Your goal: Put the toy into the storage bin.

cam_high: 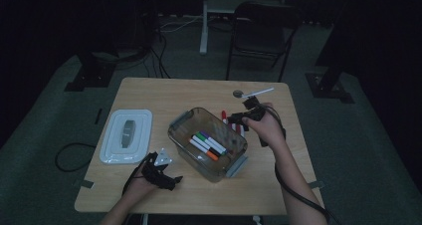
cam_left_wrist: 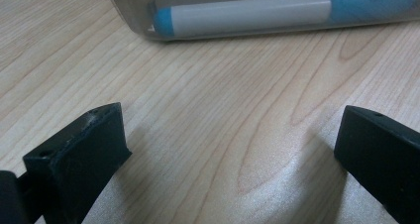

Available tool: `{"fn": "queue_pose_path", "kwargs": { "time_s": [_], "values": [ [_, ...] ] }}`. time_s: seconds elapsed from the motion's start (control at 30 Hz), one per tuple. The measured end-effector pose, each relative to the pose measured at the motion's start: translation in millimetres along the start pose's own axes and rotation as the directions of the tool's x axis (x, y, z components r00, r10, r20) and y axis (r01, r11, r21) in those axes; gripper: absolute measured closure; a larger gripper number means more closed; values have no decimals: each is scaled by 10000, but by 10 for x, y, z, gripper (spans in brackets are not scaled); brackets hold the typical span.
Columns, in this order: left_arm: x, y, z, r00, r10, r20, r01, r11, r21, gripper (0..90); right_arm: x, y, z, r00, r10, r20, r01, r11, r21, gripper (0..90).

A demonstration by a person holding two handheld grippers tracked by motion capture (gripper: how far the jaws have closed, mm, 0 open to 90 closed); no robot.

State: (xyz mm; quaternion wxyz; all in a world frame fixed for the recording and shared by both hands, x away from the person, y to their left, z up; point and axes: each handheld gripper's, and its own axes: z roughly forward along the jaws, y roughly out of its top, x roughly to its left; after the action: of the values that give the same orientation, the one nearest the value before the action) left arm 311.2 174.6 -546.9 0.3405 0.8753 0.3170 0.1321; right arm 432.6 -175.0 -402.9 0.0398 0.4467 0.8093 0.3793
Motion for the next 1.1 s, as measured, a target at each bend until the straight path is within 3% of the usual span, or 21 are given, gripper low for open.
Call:
{"fn": "queue_pose_path", "kwargs": {
  "time_s": [0.03,0.17,0.2,0.27,0.37,0.57,0.63,0.7,0.8,0.97,1.1],
  "values": [
    [-1,0,0,10000,-14,11,14,10000,1,4,-191,-65,12,9980,453,431,-455,9990,37,616],
    [2,0,-2,10000,30,1,-30,10000,26,4,-514,-217,167,9822,1551,1065,-1575,9874,145,617],
    [2,0,-2,10000,30,1,-30,10000,26,4,-514,-217,167,9822,1551,1065,-1575,9874,145,617],
    [2,0,-2,10000,28,1,-28,10000,23,4,-671,-314,342,9682,2011,1486,-2080,9776,327,619],
    [2,0,-1,10000,28,3,-28,10000,24,4,-784,-377,584,9528,2440,1806,-2565,9653,496,623],
    [2,0,-1,10000,25,2,-25,10000,22,4,-851,-396,788,9416,2580,2165,-2822,9552,888,637],
    [2,0,-2,10000,27,3,-27,10000,23,4,-863,-408,846,9405,2691,2075,-2956,9491,1088,665],
    [2,0,-2,10000,26,4,-26,10000,23,4,-875,-422,883,9355,2670,2314,-2993,9470,1171,707],
    [2,0,-2,10000,27,2,-27,10000,24,4,-910,-438,863,9251,2850,2508,-3190,9417,1069,760],
    [2,0,-2,10000,25,4,-25,10000,23,4,-978,-482,748,9109,3429,2294,-3751,9198,1147,768],
    [2,0,-1,10000,24,4,-24,10000,23,4,-972,-485,570,9051,3712,2073,-3927,9167,732,768]
  ]
}}
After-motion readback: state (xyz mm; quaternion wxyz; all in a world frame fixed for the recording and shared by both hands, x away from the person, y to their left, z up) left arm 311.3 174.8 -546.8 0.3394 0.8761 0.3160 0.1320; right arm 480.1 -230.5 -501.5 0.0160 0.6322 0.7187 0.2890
